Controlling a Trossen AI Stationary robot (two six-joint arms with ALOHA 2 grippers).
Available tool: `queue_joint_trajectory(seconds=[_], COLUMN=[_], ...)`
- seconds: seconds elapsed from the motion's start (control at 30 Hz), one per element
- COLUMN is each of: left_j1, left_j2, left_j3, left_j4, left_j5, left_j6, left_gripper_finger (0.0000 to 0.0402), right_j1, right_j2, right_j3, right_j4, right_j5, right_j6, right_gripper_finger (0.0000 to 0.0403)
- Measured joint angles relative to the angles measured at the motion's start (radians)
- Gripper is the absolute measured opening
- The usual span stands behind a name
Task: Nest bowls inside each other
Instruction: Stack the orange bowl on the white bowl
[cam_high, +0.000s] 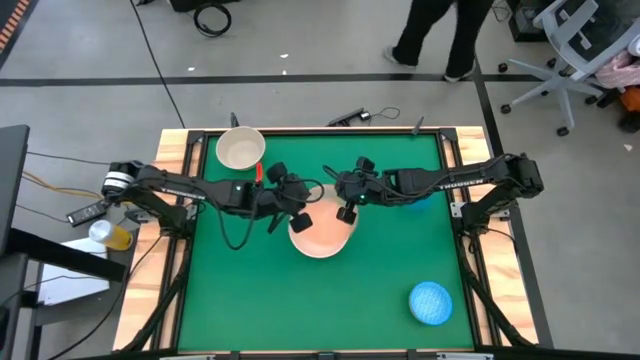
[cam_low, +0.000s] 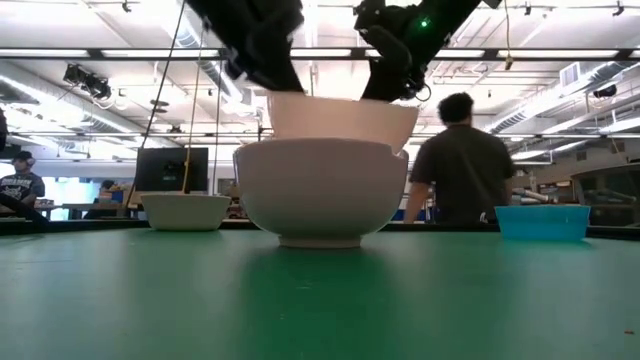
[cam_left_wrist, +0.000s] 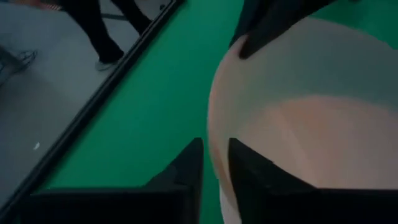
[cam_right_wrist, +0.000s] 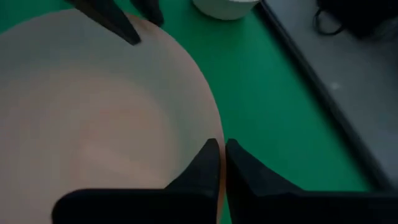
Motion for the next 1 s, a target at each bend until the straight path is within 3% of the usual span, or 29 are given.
queue_joint_trajectory(seconds=[0.17, 0.3, 0.47, 0.6, 0.9, 1.0], left_j1=[-0.032, -0.063, -0.063, -0.037, 0.062, 0.08], left_j2=[-0.05, -0.1, -0.126, -0.115, -0.109, -0.091], left_j3=[0.082, 0.095, 0.095, 0.05, -0.036, -0.036], left_j4=[-0.076, -0.088, -0.177, -0.123, -0.075, -0.091], left_j5=[-0.019, -0.017, -0.031, -0.033, -0.021, -0.007], left_j6=[0.054, 0.086, 0.075, 0.068, 0.048, 0.052], left_gripper_finger=[0.0146, 0.0172, 0.0177, 0.0178, 0.0178, 0.0178], right_j1=[-0.003, -0.01, -0.024, -0.025, 0.002, 0.006], right_j2=[0.001, 0.0, 0.0, 0.0, 0.0, 0.0], right_j3=[-0.034, -0.121, -0.186, -0.245, -0.272, -0.272], right_j4=[0.075, 0.201, 0.289, 0.398, 0.421, 0.419], right_j5=[-0.081, -0.171, -0.154, -0.121, -0.128, -0.051], right_j6=[0.073, 0.131, 0.108, 0.059, 0.009, 0.043], right_gripper_finger=[0.001, 0.001, 0.001, 0.0018, 0.0108, 0.0152])
